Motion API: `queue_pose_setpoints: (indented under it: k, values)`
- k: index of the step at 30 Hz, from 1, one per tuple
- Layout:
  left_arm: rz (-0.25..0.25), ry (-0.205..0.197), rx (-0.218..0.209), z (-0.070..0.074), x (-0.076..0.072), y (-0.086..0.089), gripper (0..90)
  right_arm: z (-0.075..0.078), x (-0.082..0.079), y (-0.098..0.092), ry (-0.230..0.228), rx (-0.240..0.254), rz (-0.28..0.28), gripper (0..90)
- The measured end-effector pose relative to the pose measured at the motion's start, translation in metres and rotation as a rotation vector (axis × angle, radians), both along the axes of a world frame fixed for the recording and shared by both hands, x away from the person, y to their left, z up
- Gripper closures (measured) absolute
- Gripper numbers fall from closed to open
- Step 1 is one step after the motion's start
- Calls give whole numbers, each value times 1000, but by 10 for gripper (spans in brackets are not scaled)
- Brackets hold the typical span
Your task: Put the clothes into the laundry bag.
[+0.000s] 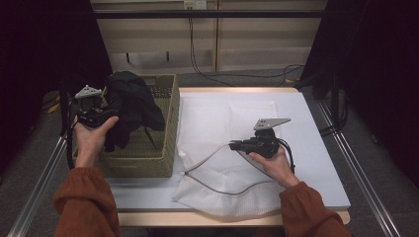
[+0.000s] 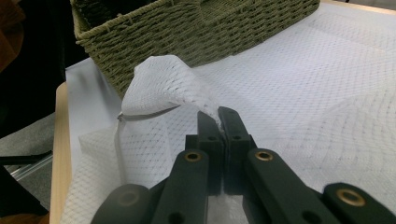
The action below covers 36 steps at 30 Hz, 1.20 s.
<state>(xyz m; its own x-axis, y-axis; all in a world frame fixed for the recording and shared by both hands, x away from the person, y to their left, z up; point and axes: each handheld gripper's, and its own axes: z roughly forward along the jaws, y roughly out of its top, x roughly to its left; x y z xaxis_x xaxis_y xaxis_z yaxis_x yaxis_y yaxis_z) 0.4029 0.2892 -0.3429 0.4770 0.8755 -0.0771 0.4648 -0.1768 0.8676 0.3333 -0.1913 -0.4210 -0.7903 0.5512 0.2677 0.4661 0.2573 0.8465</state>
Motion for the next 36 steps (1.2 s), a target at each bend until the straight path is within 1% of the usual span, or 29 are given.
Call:
queue_pose_setpoints:
  k: [2,4,6,8,10,13,15,17,22,25,27,30,33,35,36]
  values:
    - [-13,-25,-16,1,-3,-3,706,0,0,0,-1,-1,-1,886]
    - [-13,-44,-38,2,-4,-4,705,0,0,0,-5,1,-5,886]
    - [-8,-44,-31,3,-5,-3,705,0,-1,0,-10,1,-1,886]
    - [-6,-50,-44,5,-5,-2,705,1,-1,-1,-10,4,-3,886]
    - [-5,-63,-46,7,-6,0,705,1,0,-1,-8,5,0,886]
    - [-8,-78,-63,12,-8,1,705,1,0,-2,-8,6,-4,886]
    - [-8,-89,-55,14,-10,2,705,1,0,-2,-8,6,-4,886]
    - [-8,-100,-65,17,-13,3,705,1,0,-2,-8,6,-4,886]
    - [-11,-129,-71,24,-17,5,705,2,0,-3,-10,9,-5,886]
    - [-13,-150,-94,29,-21,7,704,2,-1,-3,-11,9,-4,886]
    - [-17,-161,-87,32,-24,9,704,3,-1,-4,-11,10,-4,886]
    - [-20,-177,-91,33,-29,8,704,3,-1,-4,-13,10,-5,886]
    - [-36,-188,-90,34,-36,6,704,3,-1,-4,-12,9,-3,886]
    - [-44,-199,-101,33,-39,3,704,3,-1,-4,-10,10,-2,886]
    - [-38,-205,-101,33,-41,3,704,3,-1,-4,-9,11,-3,886]
